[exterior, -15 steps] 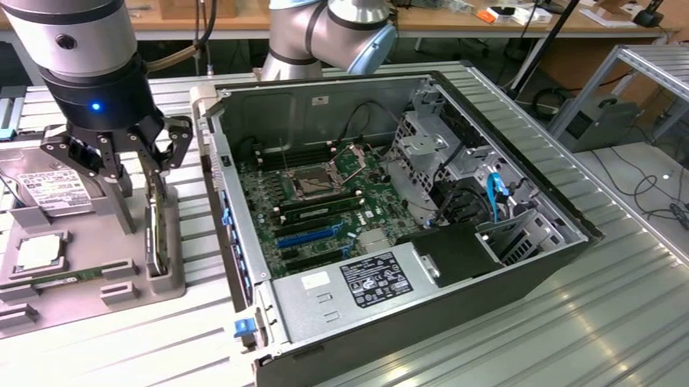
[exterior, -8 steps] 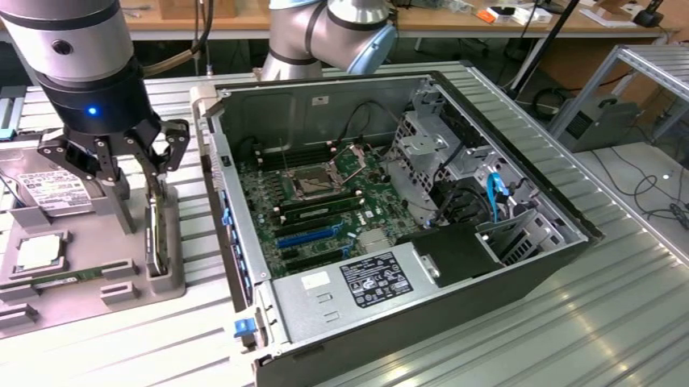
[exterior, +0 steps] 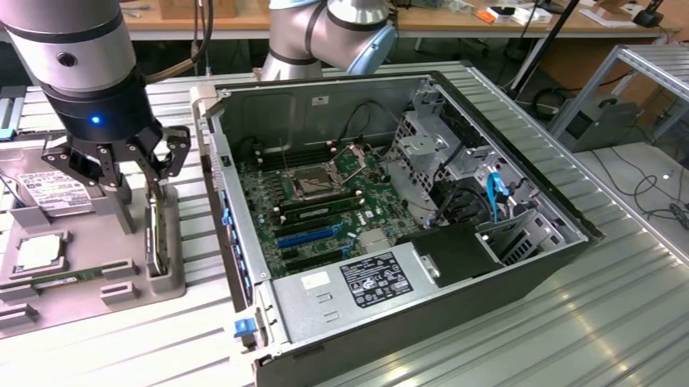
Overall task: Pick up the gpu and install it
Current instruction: 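Pick up the gpu and move the gpu toward the slot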
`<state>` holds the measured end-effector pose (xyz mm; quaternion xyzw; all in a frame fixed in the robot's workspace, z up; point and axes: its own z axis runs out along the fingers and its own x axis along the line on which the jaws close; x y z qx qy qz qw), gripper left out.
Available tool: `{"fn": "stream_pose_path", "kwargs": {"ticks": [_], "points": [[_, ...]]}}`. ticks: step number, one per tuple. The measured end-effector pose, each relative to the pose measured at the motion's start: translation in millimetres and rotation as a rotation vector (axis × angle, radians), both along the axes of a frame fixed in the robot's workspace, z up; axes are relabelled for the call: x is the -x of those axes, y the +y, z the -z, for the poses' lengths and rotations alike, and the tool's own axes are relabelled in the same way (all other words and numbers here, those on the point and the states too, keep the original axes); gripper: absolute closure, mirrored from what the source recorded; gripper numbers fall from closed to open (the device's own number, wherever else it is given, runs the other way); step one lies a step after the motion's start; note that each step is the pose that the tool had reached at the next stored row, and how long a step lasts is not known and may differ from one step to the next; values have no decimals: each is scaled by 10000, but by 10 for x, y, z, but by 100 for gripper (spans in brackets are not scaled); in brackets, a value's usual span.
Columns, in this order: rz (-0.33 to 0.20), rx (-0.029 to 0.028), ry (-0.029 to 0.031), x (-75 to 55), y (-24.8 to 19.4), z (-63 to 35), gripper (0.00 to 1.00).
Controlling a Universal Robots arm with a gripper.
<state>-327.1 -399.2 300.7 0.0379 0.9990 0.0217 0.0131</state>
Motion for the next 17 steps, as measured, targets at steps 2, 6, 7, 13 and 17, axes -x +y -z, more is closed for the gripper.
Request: {"fn": "stream_pose_path", "kwargs": {"ticks": [2, 6, 7, 13, 17], "points": [[-1, 1, 0, -1, -4, 35, 58], [-1, 0, 1, -1, -9, 127, 58], [-2, 0, 1, -7, -9, 153, 58], [-1, 2, 1, -43, -9, 204, 58], [-42, 3, 1, -45, -9, 243, 58]]}}
